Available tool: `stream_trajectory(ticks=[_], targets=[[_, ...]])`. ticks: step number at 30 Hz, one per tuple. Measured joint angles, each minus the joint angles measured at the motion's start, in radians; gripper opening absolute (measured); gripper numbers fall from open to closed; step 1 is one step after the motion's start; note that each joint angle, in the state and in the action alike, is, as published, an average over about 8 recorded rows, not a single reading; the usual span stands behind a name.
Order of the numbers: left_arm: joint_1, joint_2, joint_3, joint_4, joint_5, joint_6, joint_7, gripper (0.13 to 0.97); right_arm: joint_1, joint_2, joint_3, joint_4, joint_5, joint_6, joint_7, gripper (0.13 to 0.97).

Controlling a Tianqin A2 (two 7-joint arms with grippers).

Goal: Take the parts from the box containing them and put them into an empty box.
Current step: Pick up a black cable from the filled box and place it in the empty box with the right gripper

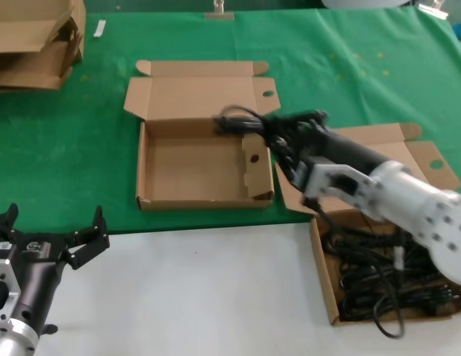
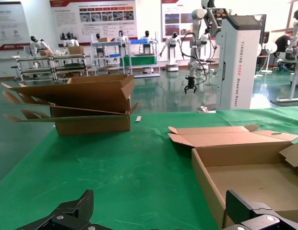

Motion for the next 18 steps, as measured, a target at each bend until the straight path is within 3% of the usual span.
stream_trajectory(ticks=[9, 18], targets=[[0.000, 0.000, 0.000, 0.000, 0.000, 0.000, 0.000, 0.966, 0.198, -0.188, -0.070, -0.374, 0.148, 0.084, -0.215, 0.212], [0.000, 0.000, 0.000, 0.000, 0.000, 0.000, 0.000, 0.966, 0.307, -0.306, -0.023, -0.699, 0.354, 0.103, -0.557, 0.211]])
